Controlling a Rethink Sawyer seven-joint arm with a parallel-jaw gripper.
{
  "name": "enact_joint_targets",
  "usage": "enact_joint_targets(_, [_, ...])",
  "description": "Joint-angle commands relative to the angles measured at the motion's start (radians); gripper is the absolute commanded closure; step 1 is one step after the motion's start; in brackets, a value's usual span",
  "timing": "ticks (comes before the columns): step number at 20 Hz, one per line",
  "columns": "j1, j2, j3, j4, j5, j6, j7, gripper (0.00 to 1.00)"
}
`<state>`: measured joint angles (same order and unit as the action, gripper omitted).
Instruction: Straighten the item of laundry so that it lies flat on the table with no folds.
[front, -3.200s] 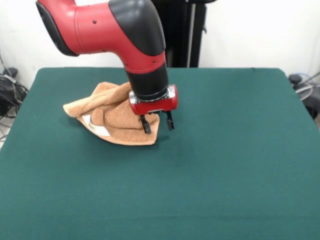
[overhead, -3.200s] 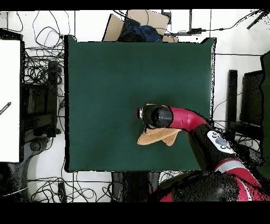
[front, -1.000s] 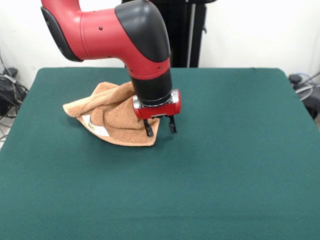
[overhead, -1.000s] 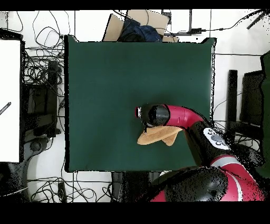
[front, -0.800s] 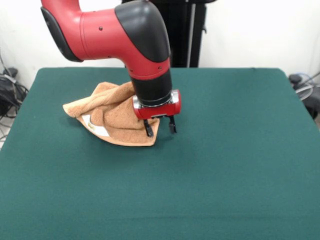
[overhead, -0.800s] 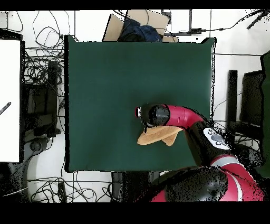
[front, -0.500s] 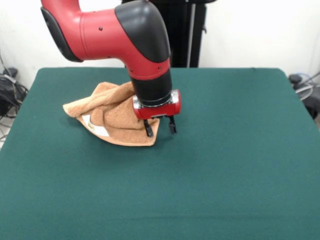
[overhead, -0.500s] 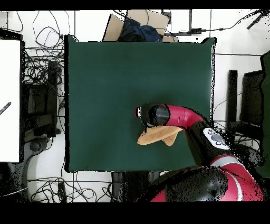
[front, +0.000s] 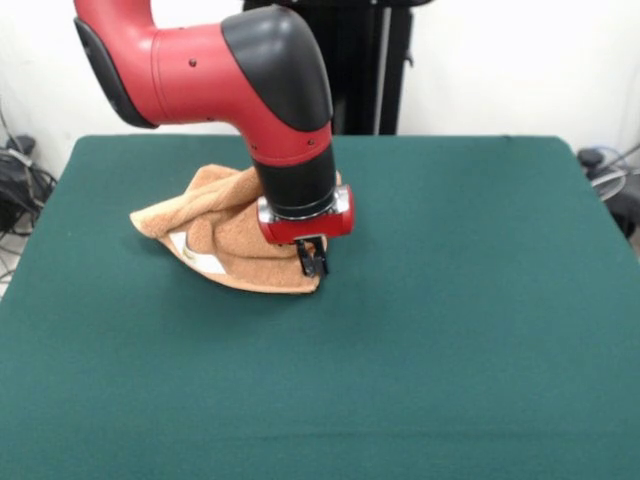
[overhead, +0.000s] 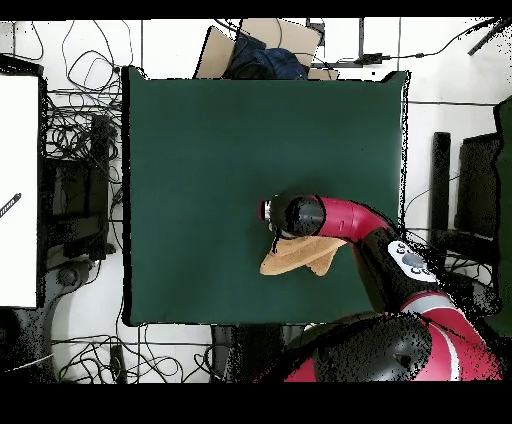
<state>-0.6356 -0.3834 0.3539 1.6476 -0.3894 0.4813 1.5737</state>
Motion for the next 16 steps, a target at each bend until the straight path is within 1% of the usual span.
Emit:
enact_joint_targets(1, [0.023, 0.102, -0.011, -0.078, -0.04, -0.05, 0.049, 1.0])
enact_joint_targets(11, [0.034, 0.079, -0.019, -0.05, -0.035, -0.068, 0.079, 1.0])
enact_joint_targets(15, [0.038, 0.07, -0.021, -0.045, -0.047, -0.072, 0.07, 1.0])
enact_joint_targets(16, [0.032, 0.073, -0.018, -0.04, -0.04, -0.07, 0.072, 0.0])
